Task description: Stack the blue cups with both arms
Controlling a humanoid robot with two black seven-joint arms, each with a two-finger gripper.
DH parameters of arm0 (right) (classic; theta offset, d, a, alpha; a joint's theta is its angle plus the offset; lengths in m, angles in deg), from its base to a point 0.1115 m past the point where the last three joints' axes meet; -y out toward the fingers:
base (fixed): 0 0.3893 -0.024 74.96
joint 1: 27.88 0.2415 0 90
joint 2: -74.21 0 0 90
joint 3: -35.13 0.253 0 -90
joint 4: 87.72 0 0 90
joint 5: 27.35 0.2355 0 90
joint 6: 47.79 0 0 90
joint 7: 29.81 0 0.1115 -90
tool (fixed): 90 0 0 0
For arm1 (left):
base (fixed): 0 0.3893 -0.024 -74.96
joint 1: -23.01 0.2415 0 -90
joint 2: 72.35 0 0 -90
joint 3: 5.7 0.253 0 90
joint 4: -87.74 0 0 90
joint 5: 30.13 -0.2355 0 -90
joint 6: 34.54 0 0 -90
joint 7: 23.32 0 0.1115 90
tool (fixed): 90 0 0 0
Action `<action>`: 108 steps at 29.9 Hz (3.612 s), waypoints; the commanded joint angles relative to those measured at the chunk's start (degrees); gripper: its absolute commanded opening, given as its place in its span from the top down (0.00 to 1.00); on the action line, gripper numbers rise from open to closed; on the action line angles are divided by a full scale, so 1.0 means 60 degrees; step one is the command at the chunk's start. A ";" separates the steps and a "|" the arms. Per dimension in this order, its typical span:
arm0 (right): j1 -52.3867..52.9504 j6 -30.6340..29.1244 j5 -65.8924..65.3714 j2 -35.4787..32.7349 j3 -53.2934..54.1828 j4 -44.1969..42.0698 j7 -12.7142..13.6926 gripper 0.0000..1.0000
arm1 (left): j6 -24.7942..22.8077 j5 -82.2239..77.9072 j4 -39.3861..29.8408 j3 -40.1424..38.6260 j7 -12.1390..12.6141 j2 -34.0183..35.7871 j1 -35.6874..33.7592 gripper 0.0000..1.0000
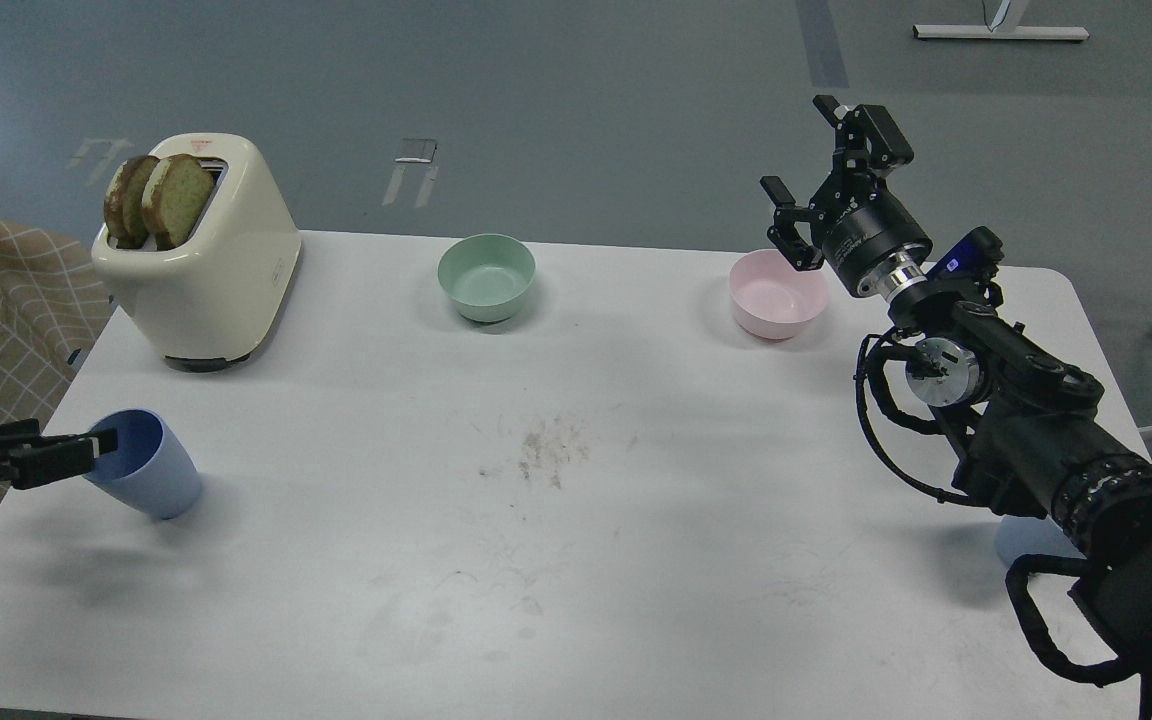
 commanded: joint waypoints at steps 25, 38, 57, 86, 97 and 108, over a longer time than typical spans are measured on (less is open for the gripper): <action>-0.0014 0.0000 -0.0009 -0.0002 0.0001 -0.0004 0.0002 0.00 | 0.0059 -0.0998 0.0011 -0.0058 -0.0002 -0.0326 -0.0203 1.00; 0.0555 0.0000 -0.0009 -0.0265 -0.0014 0.0011 0.0002 0.00 | 0.0133 -0.2464 -0.1892 -0.0103 -0.0002 0.0363 -0.3275 1.00; 0.4131 0.0000 0.0006 -0.0369 -0.2635 -0.0092 0.0002 0.00 | -0.2182 -0.4821 -0.1382 -0.0029 -0.0002 -0.5788 -0.5110 1.00; 0.4513 0.0000 0.0035 -0.0178 -0.3134 -0.0106 0.0002 0.00 | -0.4447 -0.7199 -0.0869 0.0424 -0.0002 -0.8251 -0.5725 1.00; 0.4439 0.0000 0.0035 -0.0178 -0.3149 -0.0106 0.0002 0.00 | -0.4447 -0.7199 -0.0693 0.0601 -0.0002 -0.8266 -0.5740 0.77; 0.4439 0.0000 0.0006 -0.0295 -0.3149 -0.0106 0.0002 0.00 | -0.4447 -0.7199 -0.0795 0.0439 -0.0002 -0.7885 -0.6165 0.08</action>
